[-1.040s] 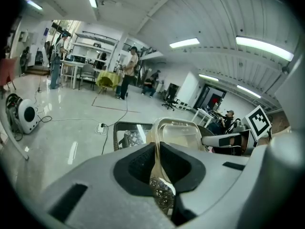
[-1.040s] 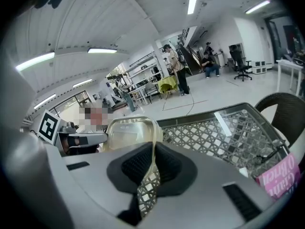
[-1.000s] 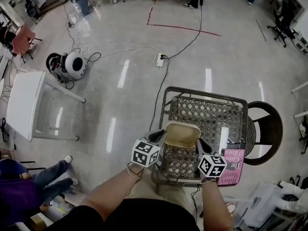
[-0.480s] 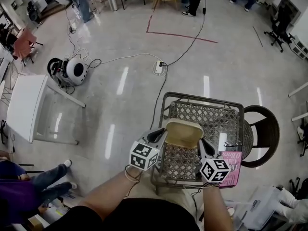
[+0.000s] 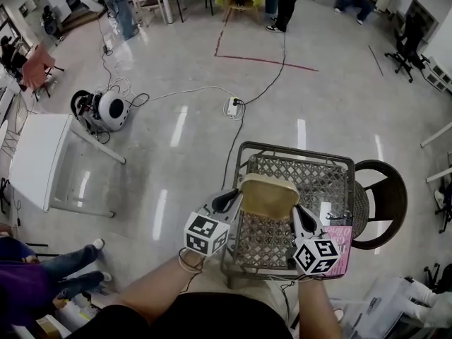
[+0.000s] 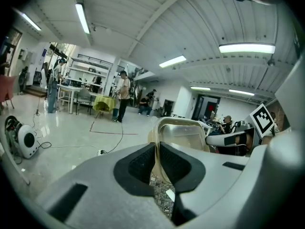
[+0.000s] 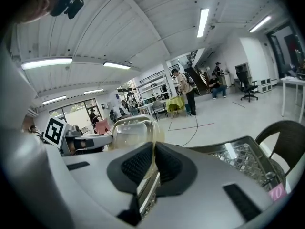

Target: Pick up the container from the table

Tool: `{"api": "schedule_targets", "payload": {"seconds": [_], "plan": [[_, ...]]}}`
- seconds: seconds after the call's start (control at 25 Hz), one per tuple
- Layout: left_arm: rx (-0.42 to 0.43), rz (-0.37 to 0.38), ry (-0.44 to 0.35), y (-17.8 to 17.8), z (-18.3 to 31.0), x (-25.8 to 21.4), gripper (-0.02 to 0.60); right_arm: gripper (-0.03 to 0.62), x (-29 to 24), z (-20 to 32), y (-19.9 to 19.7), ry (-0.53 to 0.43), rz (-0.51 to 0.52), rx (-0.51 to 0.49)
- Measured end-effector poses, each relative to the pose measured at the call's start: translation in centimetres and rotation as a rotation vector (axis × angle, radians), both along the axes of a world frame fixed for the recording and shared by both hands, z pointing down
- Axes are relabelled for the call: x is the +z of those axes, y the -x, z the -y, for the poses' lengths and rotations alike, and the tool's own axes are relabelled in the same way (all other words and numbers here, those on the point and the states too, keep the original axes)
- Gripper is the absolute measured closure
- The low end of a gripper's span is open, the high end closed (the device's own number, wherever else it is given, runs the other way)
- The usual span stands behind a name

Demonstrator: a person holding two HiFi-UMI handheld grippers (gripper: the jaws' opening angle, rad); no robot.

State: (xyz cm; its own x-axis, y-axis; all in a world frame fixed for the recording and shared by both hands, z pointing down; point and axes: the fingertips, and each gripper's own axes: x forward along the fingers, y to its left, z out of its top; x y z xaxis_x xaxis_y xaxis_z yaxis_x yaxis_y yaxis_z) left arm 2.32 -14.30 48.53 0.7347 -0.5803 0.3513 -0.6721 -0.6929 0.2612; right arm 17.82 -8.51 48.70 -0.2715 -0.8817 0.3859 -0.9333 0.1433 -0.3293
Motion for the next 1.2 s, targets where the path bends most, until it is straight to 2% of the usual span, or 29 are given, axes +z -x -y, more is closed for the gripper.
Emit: {"api": "schedule_targets", "payload": {"seconds": [0.4,0.92,1.2], "plan": [[0.008,-0.023,-0.092,-0.3,0.0,-4.3,0.548,0.569,-4.1,-0.1,-0.3,-0.076,-0.030,0.003],[-0.003,-0.064,-0.283,-0.2,0.2,-11.4,0.546,0.569,-10.7,0.5,-0.2,-0.232,-0.066,0.007],[-0.011,-0.078,-0.378,0.1,-0.2,-13.8,0.546,0.570,-13.6,0.1,0.1,-0.313,-0.108,0.004]]}}
